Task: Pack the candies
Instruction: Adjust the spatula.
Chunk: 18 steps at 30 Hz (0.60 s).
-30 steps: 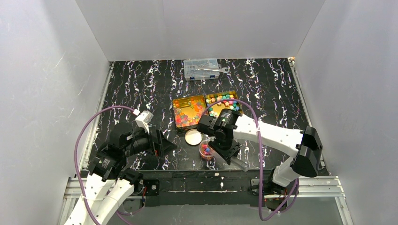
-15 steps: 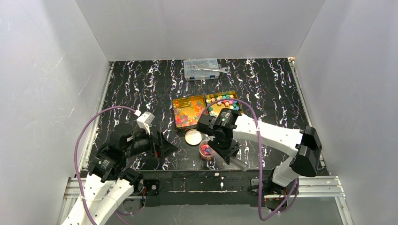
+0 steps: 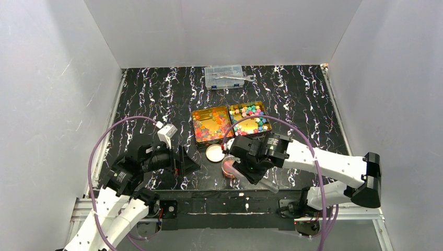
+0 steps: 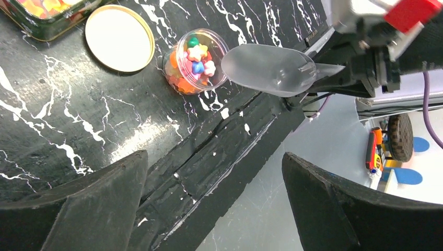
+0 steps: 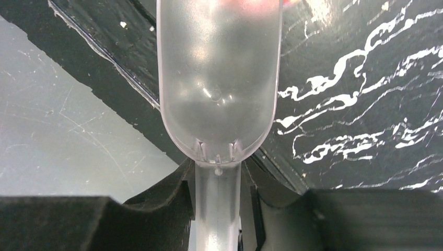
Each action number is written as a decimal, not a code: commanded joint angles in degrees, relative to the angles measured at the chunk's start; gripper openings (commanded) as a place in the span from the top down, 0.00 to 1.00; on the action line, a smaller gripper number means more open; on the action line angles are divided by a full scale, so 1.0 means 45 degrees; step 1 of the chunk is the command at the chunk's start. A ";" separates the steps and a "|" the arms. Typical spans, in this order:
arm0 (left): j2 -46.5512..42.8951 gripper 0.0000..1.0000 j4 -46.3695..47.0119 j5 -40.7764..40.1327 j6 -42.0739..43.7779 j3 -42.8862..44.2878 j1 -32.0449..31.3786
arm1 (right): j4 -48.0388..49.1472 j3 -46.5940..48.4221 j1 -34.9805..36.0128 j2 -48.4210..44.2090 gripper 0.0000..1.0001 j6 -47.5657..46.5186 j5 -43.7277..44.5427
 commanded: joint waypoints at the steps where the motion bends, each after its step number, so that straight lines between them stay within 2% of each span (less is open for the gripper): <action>1: 0.0828 0.01 -0.0151 0.0662 -0.0142 0.0490 -0.0048 | 0.2041 -0.0602 0.0659 -0.0884 0.99 -0.1188 0.0555; 8: 0.1739 0.01 -0.0046 0.1130 -0.1073 0.0631 -0.0048 | 0.3990 -0.1632 0.1662 -0.1674 0.99 -0.2754 0.1000; 18: 0.1858 0.01 -0.0159 0.1381 -0.1944 0.0360 -0.0053 | 0.5309 -0.1580 0.2644 -0.1868 0.99 -0.3699 0.1404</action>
